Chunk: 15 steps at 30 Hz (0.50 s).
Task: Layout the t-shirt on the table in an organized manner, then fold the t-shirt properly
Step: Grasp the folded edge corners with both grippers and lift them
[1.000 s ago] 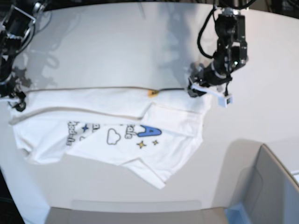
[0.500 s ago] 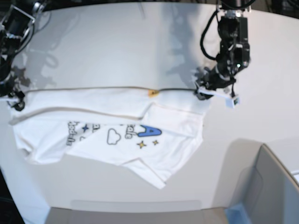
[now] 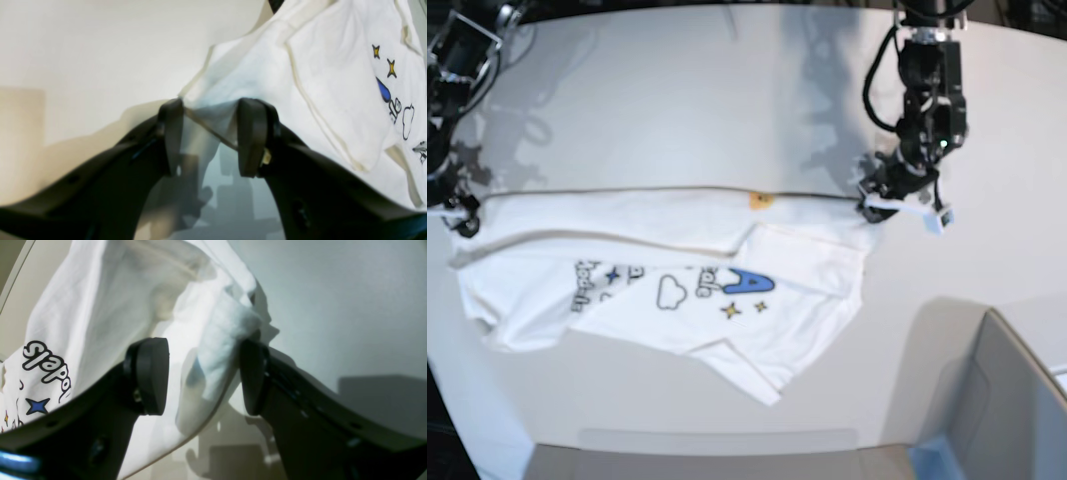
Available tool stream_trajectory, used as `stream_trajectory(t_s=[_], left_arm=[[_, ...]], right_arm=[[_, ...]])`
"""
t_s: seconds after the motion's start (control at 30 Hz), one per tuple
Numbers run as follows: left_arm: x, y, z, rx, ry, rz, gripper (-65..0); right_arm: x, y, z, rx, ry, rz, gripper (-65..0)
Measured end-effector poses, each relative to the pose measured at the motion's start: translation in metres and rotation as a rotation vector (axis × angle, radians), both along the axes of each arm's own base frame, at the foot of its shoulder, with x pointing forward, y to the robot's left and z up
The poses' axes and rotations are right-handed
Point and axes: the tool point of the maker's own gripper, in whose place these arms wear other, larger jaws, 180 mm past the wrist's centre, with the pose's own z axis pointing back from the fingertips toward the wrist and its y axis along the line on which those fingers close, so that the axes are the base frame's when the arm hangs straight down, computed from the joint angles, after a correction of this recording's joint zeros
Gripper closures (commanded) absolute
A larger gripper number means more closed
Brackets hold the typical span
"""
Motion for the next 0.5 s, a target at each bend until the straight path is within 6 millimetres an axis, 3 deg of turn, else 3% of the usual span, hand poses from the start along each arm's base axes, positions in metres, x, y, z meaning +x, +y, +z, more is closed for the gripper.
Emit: stream_trajectory(t_s=[0.3, 0.4, 0.5], left_arm=[[0.023, -0.027, 0.018, -0.04, -0.079, -0.074, -27.3], [0.025, -0.026, 0.01, -0.042, -0.061, -0.069, -26.5], [0.024, -0.023, -0.001, -0.045, -0.044, -0.059, -19.2]], right_arm=[[0.0, 0.0, 0.001, -0.002, -0.002, 0.003, -31.5], [0.002, 0.001, 0.007, -0.017, -0.014, 0.011, -23.9], [0.009, 0.001, 0.02, -0.04, -0.047, 0.022, -13.9]])
